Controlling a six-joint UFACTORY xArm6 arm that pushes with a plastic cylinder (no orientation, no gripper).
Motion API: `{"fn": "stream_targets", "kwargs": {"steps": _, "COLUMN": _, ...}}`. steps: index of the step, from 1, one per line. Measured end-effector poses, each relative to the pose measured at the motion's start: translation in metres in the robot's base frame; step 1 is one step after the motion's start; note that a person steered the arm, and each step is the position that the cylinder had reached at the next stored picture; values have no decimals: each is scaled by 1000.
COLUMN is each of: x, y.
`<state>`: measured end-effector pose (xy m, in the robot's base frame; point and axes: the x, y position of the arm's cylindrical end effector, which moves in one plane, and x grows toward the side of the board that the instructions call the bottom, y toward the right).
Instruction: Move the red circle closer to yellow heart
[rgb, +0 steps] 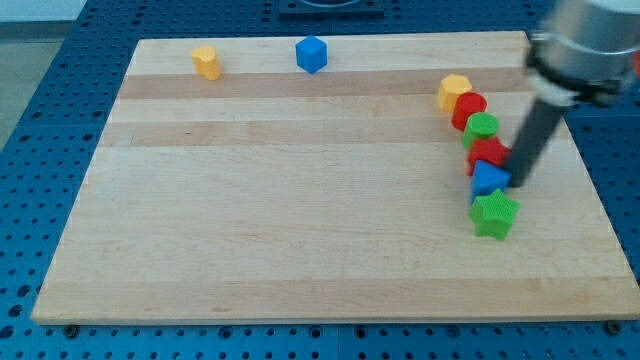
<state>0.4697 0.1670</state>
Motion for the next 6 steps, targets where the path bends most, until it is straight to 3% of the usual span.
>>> {"fn": "stream_targets", "kwargs": {"steps": 1, "x": -12, "y": -53}}
{"fn": "stream_targets", "kwargs": {"steps": 3, "x": 11, "y": -4}}
{"fn": "stream_targets", "kwargs": {"steps": 4, "x": -21, "y": -6}}
{"fn": "stream_targets", "kwargs": {"steps": 6, "x": -95, "y": -108}}
